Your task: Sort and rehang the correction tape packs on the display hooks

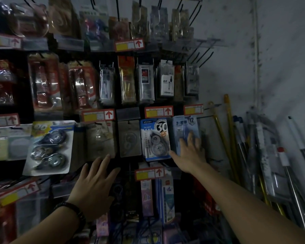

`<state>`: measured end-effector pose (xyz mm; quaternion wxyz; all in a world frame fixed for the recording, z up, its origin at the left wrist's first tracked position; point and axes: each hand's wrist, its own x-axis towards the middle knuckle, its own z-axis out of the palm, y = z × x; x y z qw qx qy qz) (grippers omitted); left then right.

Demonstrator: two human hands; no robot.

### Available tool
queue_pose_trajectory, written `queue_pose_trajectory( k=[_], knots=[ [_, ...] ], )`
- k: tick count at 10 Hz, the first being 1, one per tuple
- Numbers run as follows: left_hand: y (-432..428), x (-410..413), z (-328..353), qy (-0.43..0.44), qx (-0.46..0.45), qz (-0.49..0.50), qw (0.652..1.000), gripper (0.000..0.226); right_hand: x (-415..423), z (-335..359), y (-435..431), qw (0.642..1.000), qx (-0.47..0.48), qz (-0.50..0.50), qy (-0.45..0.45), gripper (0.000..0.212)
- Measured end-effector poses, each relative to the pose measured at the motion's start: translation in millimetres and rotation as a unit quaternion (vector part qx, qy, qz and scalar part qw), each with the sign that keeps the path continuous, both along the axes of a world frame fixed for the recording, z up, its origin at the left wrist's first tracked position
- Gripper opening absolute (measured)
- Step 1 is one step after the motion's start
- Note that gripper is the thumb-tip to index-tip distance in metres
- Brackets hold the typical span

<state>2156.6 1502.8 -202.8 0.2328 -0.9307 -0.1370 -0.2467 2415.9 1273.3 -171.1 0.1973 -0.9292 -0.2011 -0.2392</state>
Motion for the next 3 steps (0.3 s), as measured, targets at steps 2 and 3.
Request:
queue_pose_trajectory(
  k=[2, 3],
  knots=[
    [8, -8, -4, 0.014, -0.031, 0.007, 0.999, 0.086, -9, 4, -3, 1.0, -0.004, 0.003, 0.017, 0.084],
    [8, -18, -2, 0.01, -0.018, 0.011, 1.0, 0.079, -30, 6, -9, 0.998, -0.048, 0.031, -0.025, 0.072]
  ],
)
